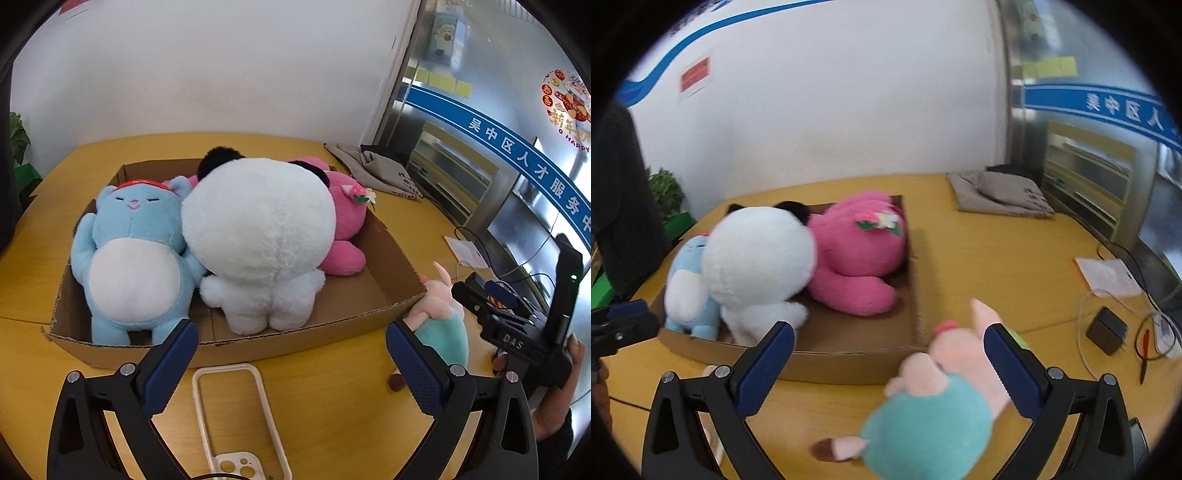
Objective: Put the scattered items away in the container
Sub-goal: 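Grasp the pink-and-teal pig plush with the right gripper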
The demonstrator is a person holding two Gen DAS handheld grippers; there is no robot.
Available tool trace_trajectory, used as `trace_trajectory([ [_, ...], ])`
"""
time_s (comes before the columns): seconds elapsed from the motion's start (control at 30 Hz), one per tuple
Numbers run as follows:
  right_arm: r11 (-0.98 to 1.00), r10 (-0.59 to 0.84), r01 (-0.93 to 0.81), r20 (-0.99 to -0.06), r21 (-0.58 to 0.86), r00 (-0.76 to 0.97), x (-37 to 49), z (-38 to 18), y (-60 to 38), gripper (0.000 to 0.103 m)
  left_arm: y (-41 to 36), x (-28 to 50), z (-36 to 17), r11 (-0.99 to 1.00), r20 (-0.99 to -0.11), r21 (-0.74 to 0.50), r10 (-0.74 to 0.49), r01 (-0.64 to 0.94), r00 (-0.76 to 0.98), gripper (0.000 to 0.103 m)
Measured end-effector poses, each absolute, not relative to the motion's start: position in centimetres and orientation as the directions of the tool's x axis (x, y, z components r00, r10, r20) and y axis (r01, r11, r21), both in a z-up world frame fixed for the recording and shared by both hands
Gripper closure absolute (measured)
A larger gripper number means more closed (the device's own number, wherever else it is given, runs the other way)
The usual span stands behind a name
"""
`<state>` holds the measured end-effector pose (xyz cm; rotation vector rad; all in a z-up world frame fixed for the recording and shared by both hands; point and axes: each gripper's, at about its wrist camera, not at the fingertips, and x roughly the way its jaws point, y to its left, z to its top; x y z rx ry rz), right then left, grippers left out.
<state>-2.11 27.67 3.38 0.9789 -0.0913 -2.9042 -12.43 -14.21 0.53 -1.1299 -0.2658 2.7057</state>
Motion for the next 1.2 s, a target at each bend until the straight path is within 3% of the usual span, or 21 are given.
trace_trajectory([
  [0.13, -0.995, -0.005, -0.065, -0.71, 0.071, -0.704, -4.5, -1.0, 31.2, 0.0, -12.0, -13.2, -0.9, -0.954, -0.702, -0.257, 0.292, -0.151, -0.649, 0.0],
  [0.23, -0.975, -0.145, -0.038, -0.754, 0.22, -0.64, -5.4, -3.8, 32.0, 0.0, -10.3, -13.4, -2.1, -0.946, -0.724, -0.264, 0.322, -0.187, -0.61, 0.0],
  [0.37, -0.993, -0.095, 0.003, -0.771, 0.119, -0.63, -5.7, -4.4, 30.4, 0.0, -8.4, -13.4, -3.2, -0.933, -0.737, -0.276, 0.36, -0.233, -0.572, 0.0],
  [0.63, -0.975, -0.201, 0.05, -0.768, 0.215, -0.608, -3.0, -4.1, 31.9, 0.015, -6.7, -11.7, -4.8, -0.91, -0.75, -0.309, 0.413, -0.277, -0.517, 0.0],
  [0.93, -0.916, -0.386, 0.114, -0.767, 0.385, -0.513, 0.1, -4.9, 32.4, 0.006, -1.9, -11.4, -7.6, -0.838, -0.759, -0.39, 0.527, -0.381, -0.382, 0.0],
  [1.2, -0.895, -0.411, 0.078, -0.742, 0.44, -0.53, -1.4, -3.4, 35.2, 0.001, 1.2, -11.9, -9.0, -0.781, -0.739, -0.488, 0.607, -0.389, -0.293, 0.0],
])
